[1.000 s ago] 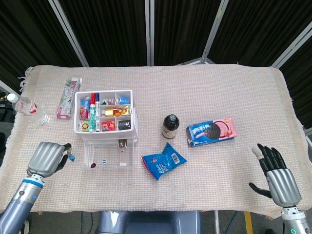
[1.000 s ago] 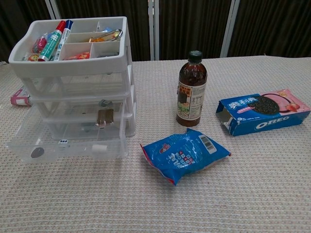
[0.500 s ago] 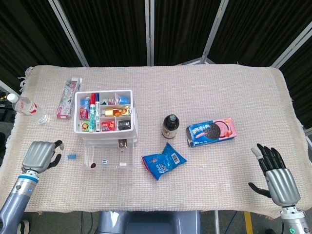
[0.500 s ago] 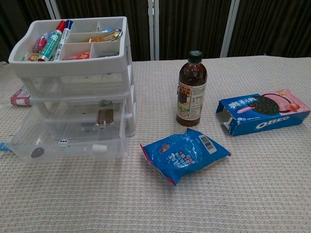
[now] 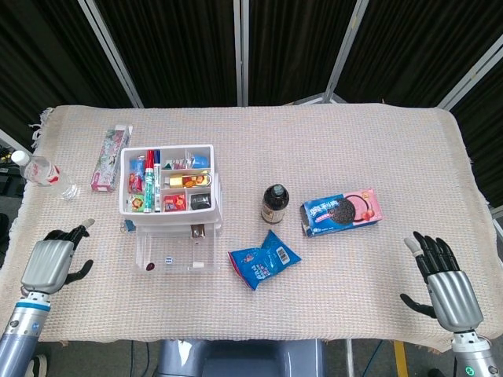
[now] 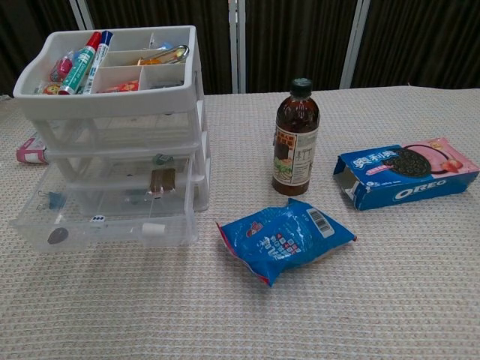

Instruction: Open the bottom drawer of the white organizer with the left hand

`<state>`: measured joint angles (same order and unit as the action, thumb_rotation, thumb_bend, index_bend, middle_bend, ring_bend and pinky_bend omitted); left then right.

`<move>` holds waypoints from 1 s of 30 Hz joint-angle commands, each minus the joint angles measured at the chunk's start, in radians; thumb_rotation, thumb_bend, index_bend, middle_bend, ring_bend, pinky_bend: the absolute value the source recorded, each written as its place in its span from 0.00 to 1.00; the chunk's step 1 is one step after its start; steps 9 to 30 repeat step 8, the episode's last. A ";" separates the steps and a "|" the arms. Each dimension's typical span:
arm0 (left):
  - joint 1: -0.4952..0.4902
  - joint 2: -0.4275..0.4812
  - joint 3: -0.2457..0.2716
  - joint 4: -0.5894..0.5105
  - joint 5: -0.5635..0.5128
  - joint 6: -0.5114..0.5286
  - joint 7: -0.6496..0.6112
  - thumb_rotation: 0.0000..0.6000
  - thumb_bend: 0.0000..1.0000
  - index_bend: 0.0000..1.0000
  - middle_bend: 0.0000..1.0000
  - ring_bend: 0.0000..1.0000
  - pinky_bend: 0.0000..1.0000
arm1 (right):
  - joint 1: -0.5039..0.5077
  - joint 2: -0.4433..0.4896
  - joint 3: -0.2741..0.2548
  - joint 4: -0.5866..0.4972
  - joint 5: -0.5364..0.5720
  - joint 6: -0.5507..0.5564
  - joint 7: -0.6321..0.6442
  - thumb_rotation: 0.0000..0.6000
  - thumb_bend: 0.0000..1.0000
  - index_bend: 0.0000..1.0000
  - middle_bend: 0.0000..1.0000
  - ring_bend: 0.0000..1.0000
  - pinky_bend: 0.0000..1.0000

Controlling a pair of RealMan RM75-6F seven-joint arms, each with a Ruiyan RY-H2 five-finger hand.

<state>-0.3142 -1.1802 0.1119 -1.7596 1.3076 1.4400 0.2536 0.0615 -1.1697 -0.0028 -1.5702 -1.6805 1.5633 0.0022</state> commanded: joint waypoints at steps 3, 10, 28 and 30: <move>0.089 0.019 0.057 -0.020 0.121 0.090 -0.056 1.00 0.23 0.00 0.00 0.00 0.00 | 0.000 0.000 0.004 0.003 -0.001 0.008 0.003 1.00 0.02 0.00 0.00 0.00 0.00; 0.168 0.005 0.063 -0.005 0.179 0.193 -0.020 1.00 0.21 0.00 0.00 0.00 0.00 | 0.001 -0.004 0.007 0.011 -0.009 0.018 0.012 1.00 0.02 0.00 0.00 0.00 0.00; 0.168 0.005 0.063 -0.005 0.179 0.193 -0.020 1.00 0.21 0.00 0.00 0.00 0.00 | 0.001 -0.004 0.007 0.011 -0.009 0.018 0.012 1.00 0.02 0.00 0.00 0.00 0.00; 0.168 0.005 0.063 -0.005 0.179 0.193 -0.020 1.00 0.21 0.00 0.00 0.00 0.00 | 0.001 -0.004 0.007 0.011 -0.009 0.018 0.012 1.00 0.02 0.00 0.00 0.00 0.00</move>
